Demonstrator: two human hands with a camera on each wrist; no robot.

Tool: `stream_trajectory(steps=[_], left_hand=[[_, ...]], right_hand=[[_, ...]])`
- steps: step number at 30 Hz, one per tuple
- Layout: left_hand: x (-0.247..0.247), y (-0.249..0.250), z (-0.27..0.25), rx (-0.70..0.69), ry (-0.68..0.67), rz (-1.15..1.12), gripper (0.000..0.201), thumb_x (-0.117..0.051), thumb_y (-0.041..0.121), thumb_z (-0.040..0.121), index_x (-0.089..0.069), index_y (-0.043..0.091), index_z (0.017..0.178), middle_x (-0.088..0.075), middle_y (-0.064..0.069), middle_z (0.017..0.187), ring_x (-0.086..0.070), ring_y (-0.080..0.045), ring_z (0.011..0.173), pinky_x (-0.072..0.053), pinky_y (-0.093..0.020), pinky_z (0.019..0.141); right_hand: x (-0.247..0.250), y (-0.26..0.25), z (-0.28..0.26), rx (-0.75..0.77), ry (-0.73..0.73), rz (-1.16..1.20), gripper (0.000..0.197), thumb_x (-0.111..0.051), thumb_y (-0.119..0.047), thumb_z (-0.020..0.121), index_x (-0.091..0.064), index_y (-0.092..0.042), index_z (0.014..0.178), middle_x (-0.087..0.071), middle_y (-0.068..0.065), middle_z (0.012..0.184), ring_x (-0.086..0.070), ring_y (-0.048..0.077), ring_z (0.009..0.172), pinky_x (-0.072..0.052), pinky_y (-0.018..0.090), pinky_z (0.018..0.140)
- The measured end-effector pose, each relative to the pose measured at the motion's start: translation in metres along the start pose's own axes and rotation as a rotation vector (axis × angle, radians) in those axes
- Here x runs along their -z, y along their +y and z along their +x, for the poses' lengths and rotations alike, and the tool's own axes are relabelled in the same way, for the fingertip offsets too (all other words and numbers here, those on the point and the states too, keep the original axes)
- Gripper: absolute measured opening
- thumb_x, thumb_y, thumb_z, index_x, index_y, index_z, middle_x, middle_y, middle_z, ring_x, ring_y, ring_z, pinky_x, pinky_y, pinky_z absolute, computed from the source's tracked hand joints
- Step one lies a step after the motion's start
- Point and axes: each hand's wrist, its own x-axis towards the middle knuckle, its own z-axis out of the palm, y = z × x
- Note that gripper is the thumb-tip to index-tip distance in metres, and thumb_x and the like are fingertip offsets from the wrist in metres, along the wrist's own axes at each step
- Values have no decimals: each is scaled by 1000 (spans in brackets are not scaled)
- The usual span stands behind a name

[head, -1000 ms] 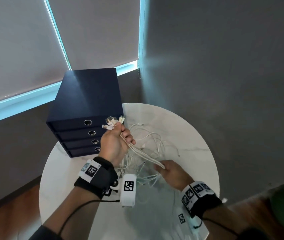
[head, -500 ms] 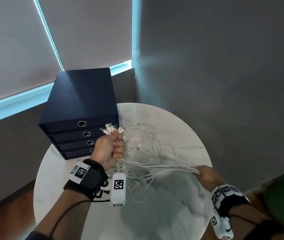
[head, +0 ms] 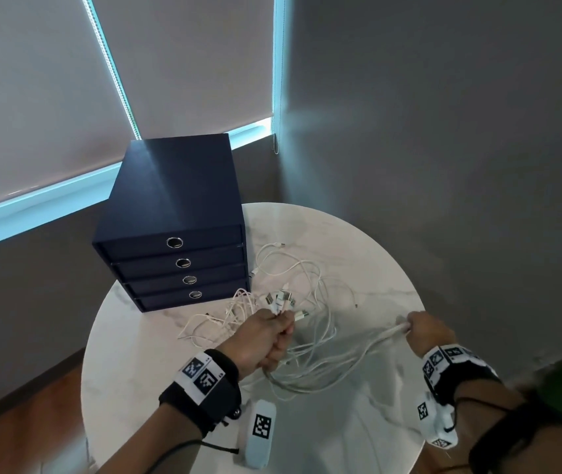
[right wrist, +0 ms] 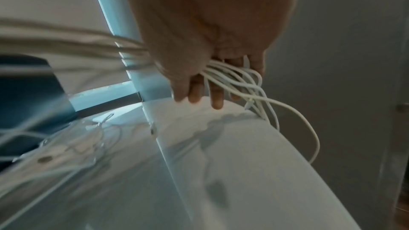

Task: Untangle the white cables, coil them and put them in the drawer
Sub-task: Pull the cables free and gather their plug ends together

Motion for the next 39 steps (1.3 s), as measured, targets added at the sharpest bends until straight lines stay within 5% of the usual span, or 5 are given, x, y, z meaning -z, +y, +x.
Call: stream_trajectory(steps=[8,14,24,33,39], left_hand=[[-9,-10,13,-101,151,-11,41,-43,35,105,-43,17,69,-28,4,53,-20,-10,42,-17,-17,44],[-21,-7,19,-150,129,14,44,-42,28,107,-38,15,65,-29,3,50,-23,-12,40,-21,-20,44],[-15,0,8,-243,102,177,29,-33,-6,100,-42,13,79,-32,1,52,-31,-14,44,-31,-27,44],[-16,-9,17,-336,189,267,35,-42,12,105,-47,7,70,-47,-2,52,-43,-16,47,-41,-29,49],[-14,-4,15,-337,193,439,34,-43,-16,84,-60,8,64,-59,-7,56,-54,-7,48,-44,-21,50]], right_hand=[[18,-68,-33,273,-383,-48,65,-61,-16,80,-40,-30,140,-41,-4,142,-44,21,131,-41,34,105],[58,-161,-72,699,-219,775,34,-60,-30,94,-53,-41,126,-55,-15,131,-51,2,122,-43,21,98],[41,-195,-94,756,-110,801,28,-57,-50,91,-65,-29,107,-65,-16,97,-61,-3,87,-49,17,83],[22,-202,-82,452,-11,1069,28,-45,-7,91,-71,-19,90,-68,-5,86,-63,8,77,-49,26,73],[22,-203,-92,683,126,585,22,-41,-14,92,-62,-18,85,-59,-3,93,-52,14,96,-44,32,90]])
